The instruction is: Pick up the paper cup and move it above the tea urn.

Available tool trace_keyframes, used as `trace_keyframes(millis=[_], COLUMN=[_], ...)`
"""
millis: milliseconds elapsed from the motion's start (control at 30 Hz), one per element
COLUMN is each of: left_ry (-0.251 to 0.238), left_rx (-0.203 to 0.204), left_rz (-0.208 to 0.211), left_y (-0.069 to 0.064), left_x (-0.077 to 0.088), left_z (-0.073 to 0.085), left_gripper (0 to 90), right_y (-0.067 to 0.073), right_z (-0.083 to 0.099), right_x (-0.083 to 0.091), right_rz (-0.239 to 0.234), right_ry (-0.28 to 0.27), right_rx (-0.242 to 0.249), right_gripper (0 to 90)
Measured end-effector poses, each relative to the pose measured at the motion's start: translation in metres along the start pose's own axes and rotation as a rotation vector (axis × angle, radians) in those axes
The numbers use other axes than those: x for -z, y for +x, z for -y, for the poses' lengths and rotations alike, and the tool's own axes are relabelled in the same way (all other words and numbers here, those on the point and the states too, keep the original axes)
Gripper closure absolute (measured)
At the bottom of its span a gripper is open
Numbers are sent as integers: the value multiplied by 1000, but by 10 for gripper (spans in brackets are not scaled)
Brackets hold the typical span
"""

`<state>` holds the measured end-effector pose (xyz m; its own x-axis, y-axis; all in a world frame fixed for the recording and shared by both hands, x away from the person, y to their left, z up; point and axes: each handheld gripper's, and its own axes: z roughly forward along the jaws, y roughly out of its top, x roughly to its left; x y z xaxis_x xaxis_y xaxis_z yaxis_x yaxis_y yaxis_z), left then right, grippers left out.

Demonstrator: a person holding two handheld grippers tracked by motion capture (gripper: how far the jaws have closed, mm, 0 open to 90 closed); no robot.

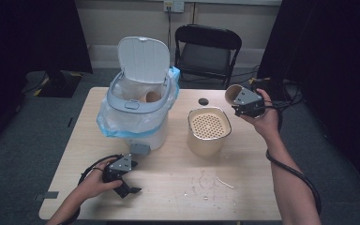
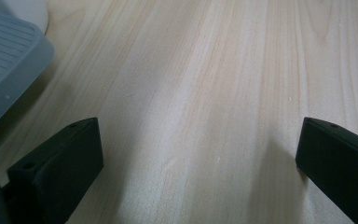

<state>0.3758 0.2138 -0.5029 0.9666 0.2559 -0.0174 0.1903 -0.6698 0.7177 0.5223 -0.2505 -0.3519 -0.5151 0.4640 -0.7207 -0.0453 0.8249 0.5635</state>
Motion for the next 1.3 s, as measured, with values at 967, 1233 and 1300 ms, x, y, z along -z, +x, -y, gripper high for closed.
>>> trace_keyframes(millis=[967,1233,1300], left_ry=[4,0,-3], left_rx=[-5,-6,-5], left_rz=[3,5,6], left_y=[1,1,1], left_x=[0,0,0], left_z=[0,0,0], left_gripper=[0,0,0], right_y=[57,61,60], right_z=[-43,-53,-53], right_x=[7,3,3], right_rz=[508,505,473], right_ry=[72,93,96], right_rx=[978,1053,1026], right_gripper=[323,317,317])
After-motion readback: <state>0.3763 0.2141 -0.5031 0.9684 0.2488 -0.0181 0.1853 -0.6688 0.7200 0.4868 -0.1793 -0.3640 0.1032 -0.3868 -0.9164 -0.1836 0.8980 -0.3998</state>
